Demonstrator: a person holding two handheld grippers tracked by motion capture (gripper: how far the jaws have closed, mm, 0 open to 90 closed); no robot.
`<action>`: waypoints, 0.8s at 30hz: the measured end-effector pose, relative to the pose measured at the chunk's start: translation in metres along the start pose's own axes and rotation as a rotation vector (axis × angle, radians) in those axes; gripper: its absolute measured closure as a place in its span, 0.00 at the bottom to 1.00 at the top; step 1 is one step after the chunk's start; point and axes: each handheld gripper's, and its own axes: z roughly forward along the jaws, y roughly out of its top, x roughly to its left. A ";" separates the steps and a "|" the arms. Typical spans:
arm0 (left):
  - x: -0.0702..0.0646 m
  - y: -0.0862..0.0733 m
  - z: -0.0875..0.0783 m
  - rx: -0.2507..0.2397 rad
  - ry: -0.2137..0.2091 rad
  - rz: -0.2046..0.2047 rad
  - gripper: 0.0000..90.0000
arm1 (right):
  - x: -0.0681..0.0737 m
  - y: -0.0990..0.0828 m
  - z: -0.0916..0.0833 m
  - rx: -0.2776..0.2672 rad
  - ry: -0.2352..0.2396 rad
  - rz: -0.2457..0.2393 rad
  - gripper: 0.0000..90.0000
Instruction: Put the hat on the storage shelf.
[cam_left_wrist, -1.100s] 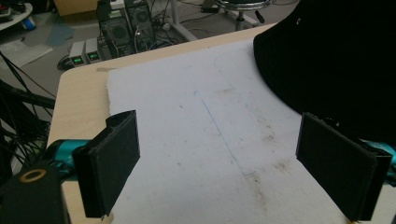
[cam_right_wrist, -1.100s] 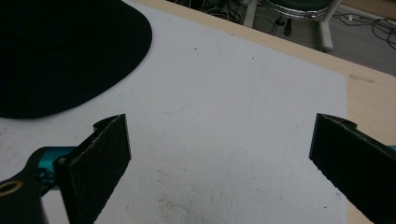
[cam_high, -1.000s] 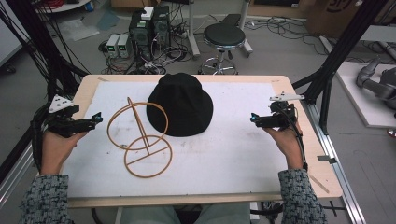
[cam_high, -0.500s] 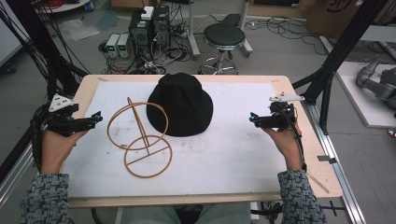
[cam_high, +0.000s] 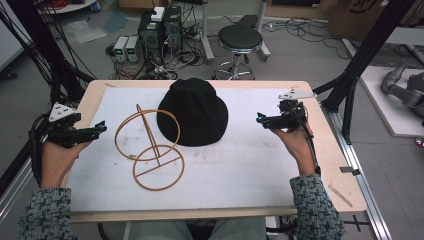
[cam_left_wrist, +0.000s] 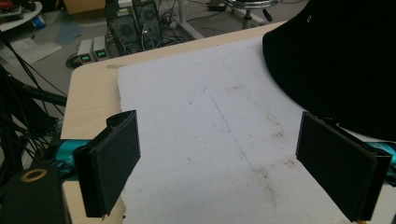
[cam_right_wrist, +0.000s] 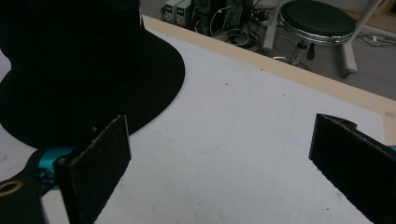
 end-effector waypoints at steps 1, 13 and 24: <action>0.000 0.000 0.000 0.000 0.000 0.001 0.16 | 0.001 0.002 0.001 -0.001 0.003 -0.006 0.06; -0.001 0.001 0.002 0.001 -0.014 0.003 0.16 | 0.015 0.036 0.018 -0.052 0.089 0.008 0.06; -0.001 0.002 -0.001 -0.012 -0.015 0.002 0.16 | 0.030 0.080 0.029 -0.105 0.142 -0.010 0.06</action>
